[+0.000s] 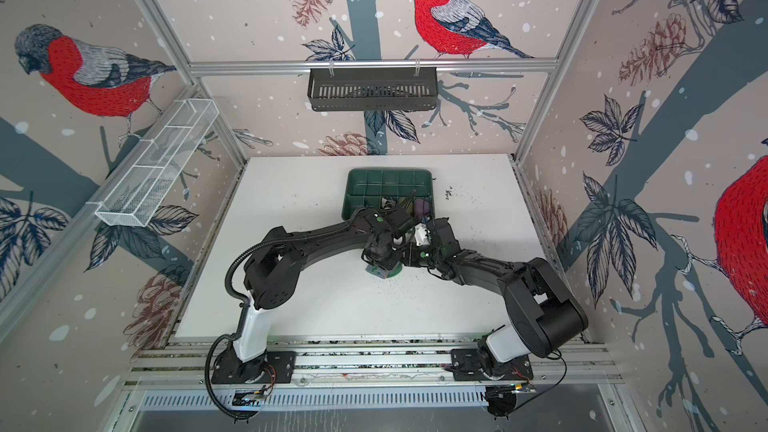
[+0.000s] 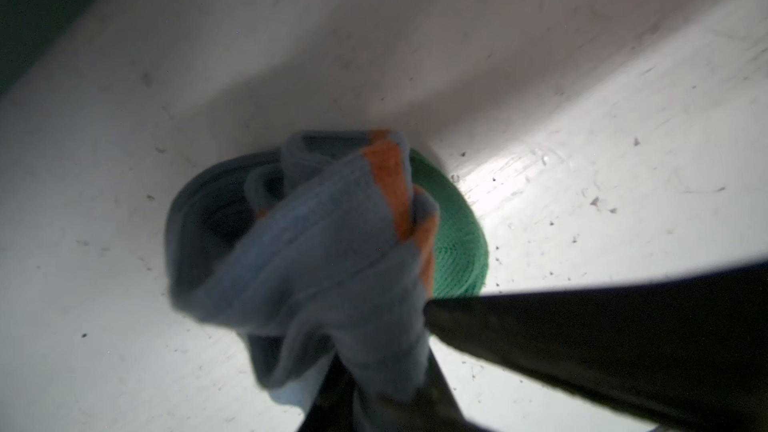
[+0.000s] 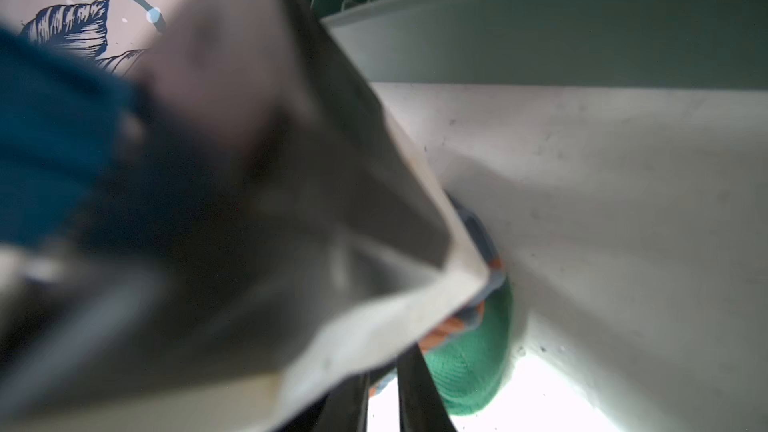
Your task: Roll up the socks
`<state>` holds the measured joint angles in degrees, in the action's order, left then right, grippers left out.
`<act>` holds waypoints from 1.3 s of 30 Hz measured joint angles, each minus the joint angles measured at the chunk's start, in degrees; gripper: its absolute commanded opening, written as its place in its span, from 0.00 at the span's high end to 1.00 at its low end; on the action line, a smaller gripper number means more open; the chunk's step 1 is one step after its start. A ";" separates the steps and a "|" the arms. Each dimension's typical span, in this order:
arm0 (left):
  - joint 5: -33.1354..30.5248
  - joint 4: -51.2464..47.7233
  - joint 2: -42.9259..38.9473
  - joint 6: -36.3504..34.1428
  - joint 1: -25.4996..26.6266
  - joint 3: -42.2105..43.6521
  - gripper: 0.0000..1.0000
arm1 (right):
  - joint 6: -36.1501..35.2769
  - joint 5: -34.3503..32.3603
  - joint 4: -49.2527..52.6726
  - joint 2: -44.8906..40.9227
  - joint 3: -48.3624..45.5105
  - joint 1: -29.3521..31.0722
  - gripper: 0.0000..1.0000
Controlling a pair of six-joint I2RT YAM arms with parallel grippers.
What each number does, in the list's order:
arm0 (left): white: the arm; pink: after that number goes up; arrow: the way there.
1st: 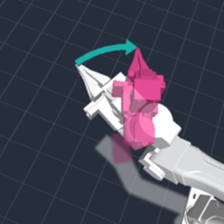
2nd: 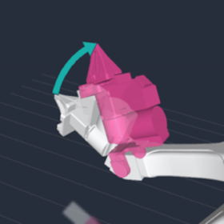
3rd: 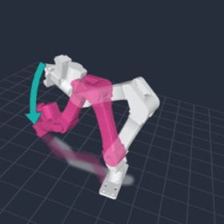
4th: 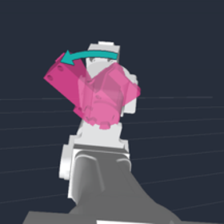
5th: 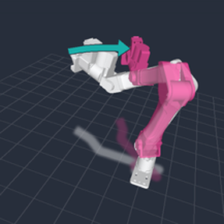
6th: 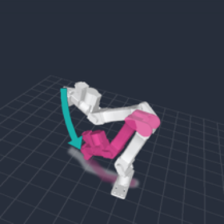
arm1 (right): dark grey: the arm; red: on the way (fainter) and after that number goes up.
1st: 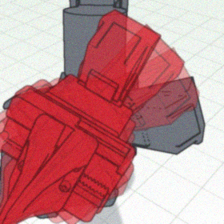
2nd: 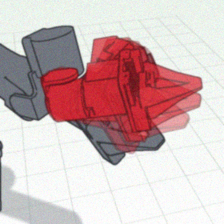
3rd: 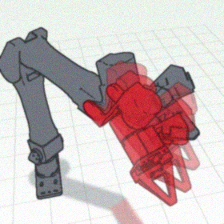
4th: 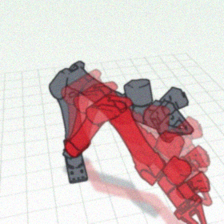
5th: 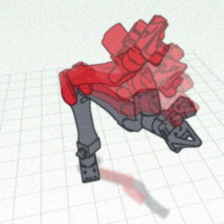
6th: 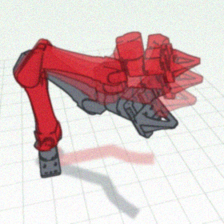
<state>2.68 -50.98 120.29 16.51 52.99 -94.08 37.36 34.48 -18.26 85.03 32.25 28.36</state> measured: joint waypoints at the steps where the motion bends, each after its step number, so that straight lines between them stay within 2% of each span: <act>1: 0.42 0.04 0.00 -0.02 0.00 0.20 0.77 | 0.09 0.07 -0.20 0.04 0.00 0.00 0.83; 17: 4.04 1.62 -0.31 0.74 -0.90 3.10 0.72 | 0.17 2.10 -4.94 7.21 1.33 1.33 0.86; 22: 8.15 6.03 -3.06 1.16 -2.14 7.39 0.70 | -1.62 1.01 -4.42 7.21 1.53 1.66 0.87; 30: 18.32 15.91 -8.52 0.79 -4.90 14.14 0.70 | -3.58 -3.10 1.64 7.34 2.16 1.84 0.88; 39: 22.69 21.86 -11.93 0.68 -7.08 18.36 0.74 | -4.74 -5.14 3.30 7.43 2.32 1.95 0.88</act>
<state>25.36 -29.12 108.36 17.19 45.91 -75.72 32.62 29.34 -14.96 92.47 34.57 30.30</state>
